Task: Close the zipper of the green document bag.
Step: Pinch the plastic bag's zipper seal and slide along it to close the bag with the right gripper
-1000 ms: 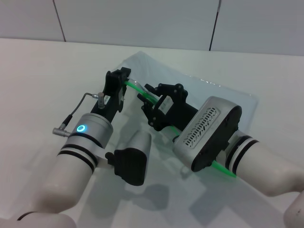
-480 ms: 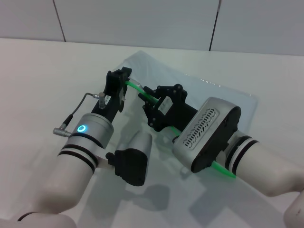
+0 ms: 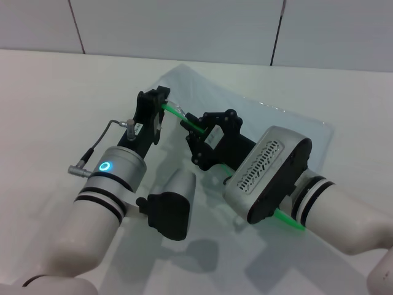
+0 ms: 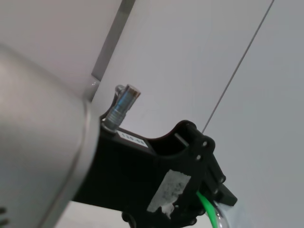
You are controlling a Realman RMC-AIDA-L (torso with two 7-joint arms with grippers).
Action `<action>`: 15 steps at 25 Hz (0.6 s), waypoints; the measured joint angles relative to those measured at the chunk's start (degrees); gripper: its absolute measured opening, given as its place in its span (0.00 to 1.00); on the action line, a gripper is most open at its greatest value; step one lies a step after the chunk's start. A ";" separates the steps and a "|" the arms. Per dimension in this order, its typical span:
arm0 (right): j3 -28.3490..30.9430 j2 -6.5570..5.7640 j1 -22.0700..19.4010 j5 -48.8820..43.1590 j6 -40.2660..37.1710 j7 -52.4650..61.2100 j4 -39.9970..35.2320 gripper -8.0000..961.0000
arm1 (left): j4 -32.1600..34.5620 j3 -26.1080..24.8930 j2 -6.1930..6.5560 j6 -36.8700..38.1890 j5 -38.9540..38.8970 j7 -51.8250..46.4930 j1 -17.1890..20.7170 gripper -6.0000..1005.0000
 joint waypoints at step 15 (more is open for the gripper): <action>0.00 0.00 -0.31 0.01 0.09 0.00 0.38 0.09 | 0.26 0.00 0.06 -0.93 0.12 -2.97 0.09 0.06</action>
